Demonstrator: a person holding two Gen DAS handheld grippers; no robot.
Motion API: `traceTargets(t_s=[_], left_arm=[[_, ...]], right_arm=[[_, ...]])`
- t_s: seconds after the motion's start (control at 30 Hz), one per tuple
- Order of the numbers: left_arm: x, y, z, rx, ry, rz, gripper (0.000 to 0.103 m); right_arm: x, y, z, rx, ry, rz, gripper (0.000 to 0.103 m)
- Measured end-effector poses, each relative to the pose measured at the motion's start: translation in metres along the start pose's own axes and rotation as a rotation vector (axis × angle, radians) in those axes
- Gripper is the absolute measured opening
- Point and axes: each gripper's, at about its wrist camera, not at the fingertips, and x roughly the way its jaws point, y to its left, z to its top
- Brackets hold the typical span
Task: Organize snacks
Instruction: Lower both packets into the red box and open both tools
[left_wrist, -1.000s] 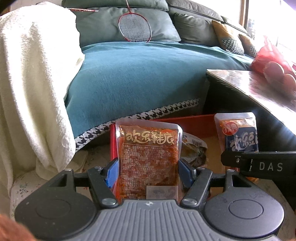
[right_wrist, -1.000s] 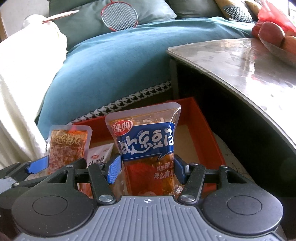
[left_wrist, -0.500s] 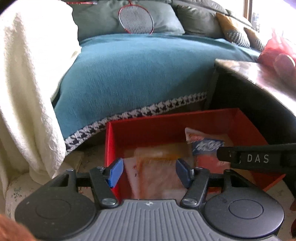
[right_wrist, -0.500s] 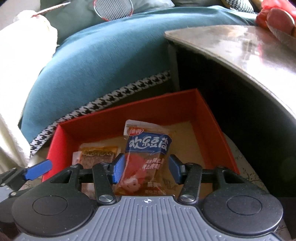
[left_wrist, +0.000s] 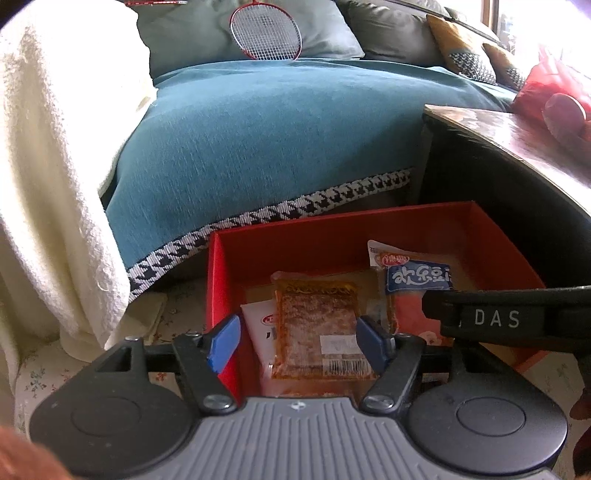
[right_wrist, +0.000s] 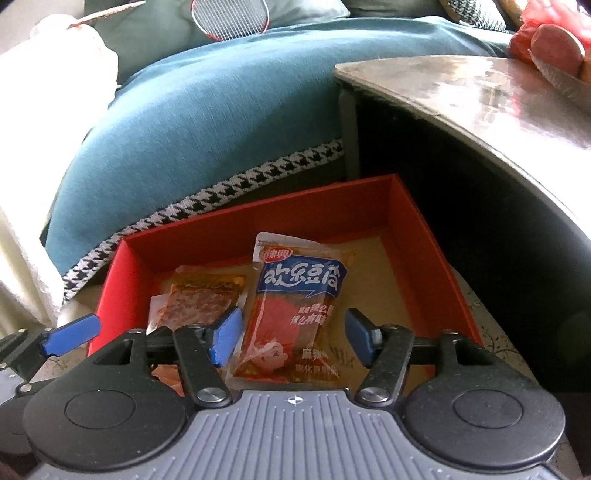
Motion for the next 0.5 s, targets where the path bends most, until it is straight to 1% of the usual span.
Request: traceTargets(t_s=[0.23,0.3,0.5], left_arm=[[-0.012,0.006,-0.003,-0.011,0.0,-0.003,0.063],[-0.016,0.007,-0.004,-0.009,0.0,-0.003,0.064],[-0.03,0.008,-0.012,0.005,-0.005,-0.012,0.064]], right_arm=[[-0.02,0.002,-0.001,-0.005,-0.017,0.001,0.073],[-0.025,0.003,-0.003,-0.002,-0.022,0.002,0.076],[-0.04,0.003,-0.019,0.001,-0.018,0.0,0.076]])
